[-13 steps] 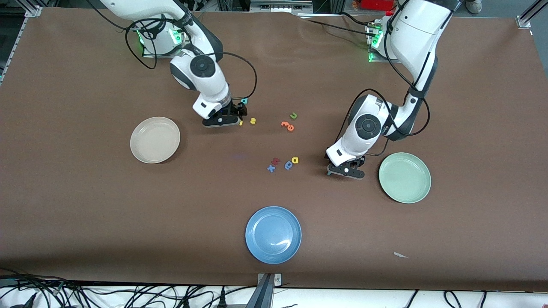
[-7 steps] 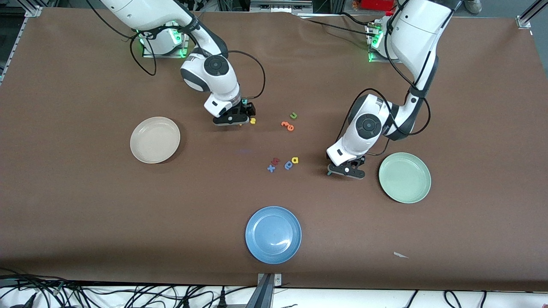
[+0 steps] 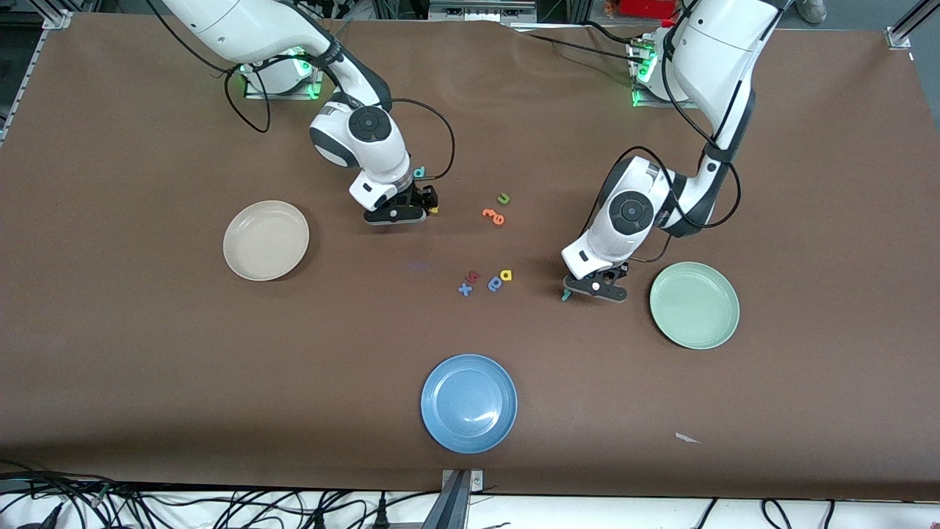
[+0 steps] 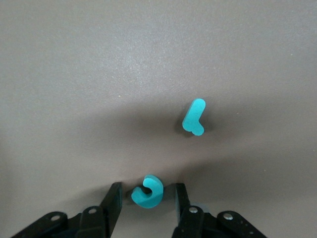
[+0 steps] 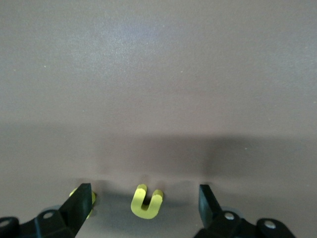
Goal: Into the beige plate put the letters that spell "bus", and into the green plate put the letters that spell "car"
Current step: 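Grasp yellow u with the right gripper while the left gripper grasps teal c, then carry teal c onto the green plate and open the left gripper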
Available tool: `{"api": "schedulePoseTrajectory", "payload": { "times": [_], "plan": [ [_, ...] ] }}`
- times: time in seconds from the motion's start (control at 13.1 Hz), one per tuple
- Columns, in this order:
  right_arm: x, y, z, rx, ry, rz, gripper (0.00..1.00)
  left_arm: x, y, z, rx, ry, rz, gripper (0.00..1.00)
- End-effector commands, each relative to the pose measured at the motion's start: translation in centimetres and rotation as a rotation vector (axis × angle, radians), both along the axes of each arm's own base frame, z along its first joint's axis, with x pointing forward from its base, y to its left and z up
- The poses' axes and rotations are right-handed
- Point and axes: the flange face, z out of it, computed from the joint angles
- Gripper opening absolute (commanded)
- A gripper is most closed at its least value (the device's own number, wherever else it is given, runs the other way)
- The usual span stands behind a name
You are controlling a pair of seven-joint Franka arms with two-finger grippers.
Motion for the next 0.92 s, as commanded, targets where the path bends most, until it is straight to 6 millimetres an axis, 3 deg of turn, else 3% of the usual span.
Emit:
{"api": "schedulePoseTrajectory", "payload": {
  "times": [0.0, 0.38, 0.84],
  "plan": [
    [0.1, 0.2, -0.5, -0.003, -0.012, -0.002, 0.96, -0.5, 0.1, 0.7, 0.022, -0.006, -0.004, 0.38],
    [-0.4, -0.5, -1.0, -0.022, -0.008, 0.012, 0.94, -0.2, 0.0, 0.7, 0.018, -0.011, 0.009, 0.31],
    [-1.2, -0.8, -1.7, -0.036, -0.003, 0.036, 0.81, -0.1, 0.0, 0.9, 0.017, -0.018, 0.009, 0.15]
  ]
}}
